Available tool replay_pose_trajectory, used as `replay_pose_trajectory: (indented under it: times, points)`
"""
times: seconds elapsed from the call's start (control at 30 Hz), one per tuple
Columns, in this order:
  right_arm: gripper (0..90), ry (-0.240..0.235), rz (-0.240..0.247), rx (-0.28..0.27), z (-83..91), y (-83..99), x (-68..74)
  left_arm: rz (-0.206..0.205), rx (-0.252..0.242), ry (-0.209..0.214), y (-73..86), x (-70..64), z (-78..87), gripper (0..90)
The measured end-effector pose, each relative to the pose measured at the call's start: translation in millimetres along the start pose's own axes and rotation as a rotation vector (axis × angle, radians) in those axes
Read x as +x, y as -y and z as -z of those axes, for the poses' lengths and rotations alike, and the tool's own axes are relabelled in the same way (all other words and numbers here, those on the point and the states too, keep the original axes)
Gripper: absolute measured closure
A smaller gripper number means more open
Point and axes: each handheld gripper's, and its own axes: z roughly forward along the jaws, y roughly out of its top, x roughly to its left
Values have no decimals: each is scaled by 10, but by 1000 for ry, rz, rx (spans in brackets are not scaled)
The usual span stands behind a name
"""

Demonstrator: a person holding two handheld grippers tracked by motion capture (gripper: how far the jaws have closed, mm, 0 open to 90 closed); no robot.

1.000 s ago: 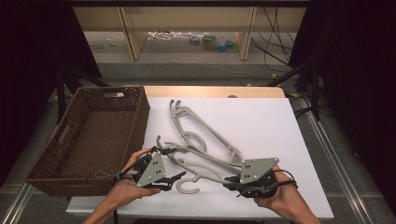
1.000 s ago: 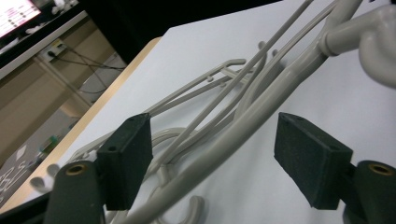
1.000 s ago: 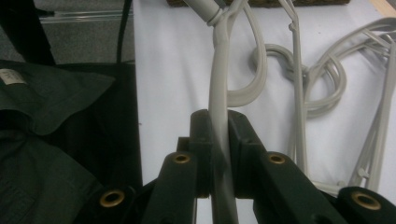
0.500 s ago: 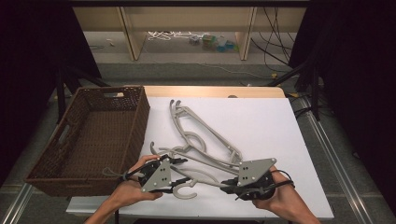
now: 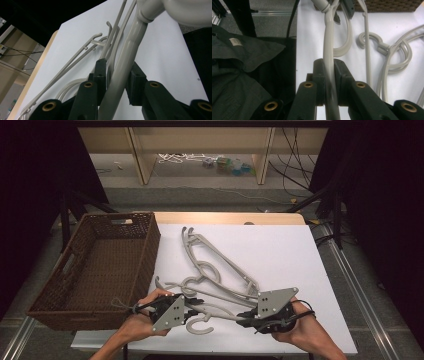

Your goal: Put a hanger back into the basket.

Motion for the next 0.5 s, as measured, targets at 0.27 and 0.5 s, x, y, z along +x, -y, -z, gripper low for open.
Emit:
replay_pose_trajectory:
  times: [0.27, 0.5]
  points:
    - [624, 116, -29, -15, 70, 17, -105, 34, -28, 15, -112, 14, 21, 782]
    - [362, 311, -163, -136, 194, 38, -200, 182, 50, 1, -87, 38, -8, 790]
